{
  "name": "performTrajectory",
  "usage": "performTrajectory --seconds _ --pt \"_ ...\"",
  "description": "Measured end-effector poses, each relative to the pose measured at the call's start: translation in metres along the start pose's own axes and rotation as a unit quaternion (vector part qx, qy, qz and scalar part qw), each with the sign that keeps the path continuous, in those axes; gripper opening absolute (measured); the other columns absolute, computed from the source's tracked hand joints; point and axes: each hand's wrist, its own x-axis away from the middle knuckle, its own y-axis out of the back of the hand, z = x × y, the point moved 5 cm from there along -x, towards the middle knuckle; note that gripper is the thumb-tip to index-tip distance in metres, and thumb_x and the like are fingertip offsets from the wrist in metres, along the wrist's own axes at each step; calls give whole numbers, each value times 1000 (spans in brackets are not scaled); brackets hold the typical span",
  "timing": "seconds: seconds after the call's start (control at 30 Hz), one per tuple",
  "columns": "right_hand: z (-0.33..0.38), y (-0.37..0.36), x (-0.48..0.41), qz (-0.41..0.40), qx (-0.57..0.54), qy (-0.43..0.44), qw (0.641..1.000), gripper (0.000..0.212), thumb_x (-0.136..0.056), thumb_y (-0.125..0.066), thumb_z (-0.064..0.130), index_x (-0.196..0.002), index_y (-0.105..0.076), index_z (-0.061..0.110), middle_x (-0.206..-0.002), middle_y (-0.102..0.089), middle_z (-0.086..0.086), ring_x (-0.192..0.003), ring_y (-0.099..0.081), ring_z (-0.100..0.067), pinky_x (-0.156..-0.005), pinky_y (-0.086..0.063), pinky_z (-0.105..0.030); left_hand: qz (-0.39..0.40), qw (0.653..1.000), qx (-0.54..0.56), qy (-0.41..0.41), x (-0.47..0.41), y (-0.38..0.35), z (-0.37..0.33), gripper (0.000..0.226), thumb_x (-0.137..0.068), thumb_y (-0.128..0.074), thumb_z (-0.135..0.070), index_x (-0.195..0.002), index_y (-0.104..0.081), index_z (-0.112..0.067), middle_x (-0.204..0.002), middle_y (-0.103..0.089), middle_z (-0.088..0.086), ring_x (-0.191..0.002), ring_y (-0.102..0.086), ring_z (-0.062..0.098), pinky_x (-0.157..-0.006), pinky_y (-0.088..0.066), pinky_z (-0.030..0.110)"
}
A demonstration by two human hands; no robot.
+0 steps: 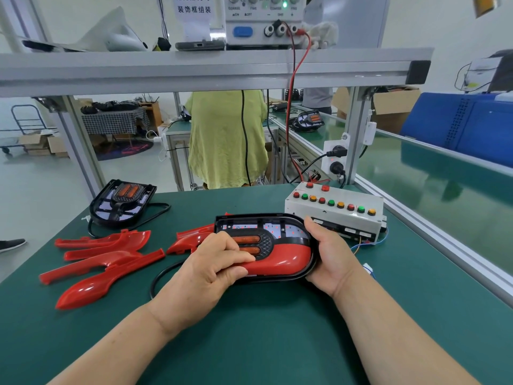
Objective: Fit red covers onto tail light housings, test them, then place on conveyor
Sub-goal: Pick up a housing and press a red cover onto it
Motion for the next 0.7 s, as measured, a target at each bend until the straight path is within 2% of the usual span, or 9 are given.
performTrajectory --seconds 0.17,0.4,0.57,0.7 --pt "-1 0 -1 3 -8 1 1000 41 -103 -44 33 -121 -67 4 -111 -73 -18 -88 -74 -30 -68 -62 -40 5 1000 9 10 0 -1 1 27 -91 -58 -25 -111 -74 -14 -97 -55 -4 -99 -56 13 -93 -45 25" --pt "-1 0 -1 2 5 4 1000 40 -103 -44 34 -116 -68 6 -110 -74 -18 -89 -74 -30 -72 -62 -41 11 999 28 18 0 0 4 26 -91 -58 -26 -109 -74 -15 -97 -56 -2 -99 -58 15 -92 -47 28" --pt "-1 -1 0 -2 9 7 1000 40 -103 -44 34 -119 -67 4 -110 -73 -19 -88 -74 -30 -74 -61 -42 11 1000 19 20 0 -2 5 26 -92 -59 -25 -110 -74 -15 -98 -56 -2 -105 -59 21 -95 -47 41" --pt "0 -1 0 0 13 12 1000 41 -104 -44 34 -121 -66 4 -111 -73 -19 -91 -74 -31 -76 -60 -43 6 1000 14 16 0 -3 2 29 -90 -57 -28 -110 -74 -14 -98 -55 -4 -102 -57 18 -94 -46 36"
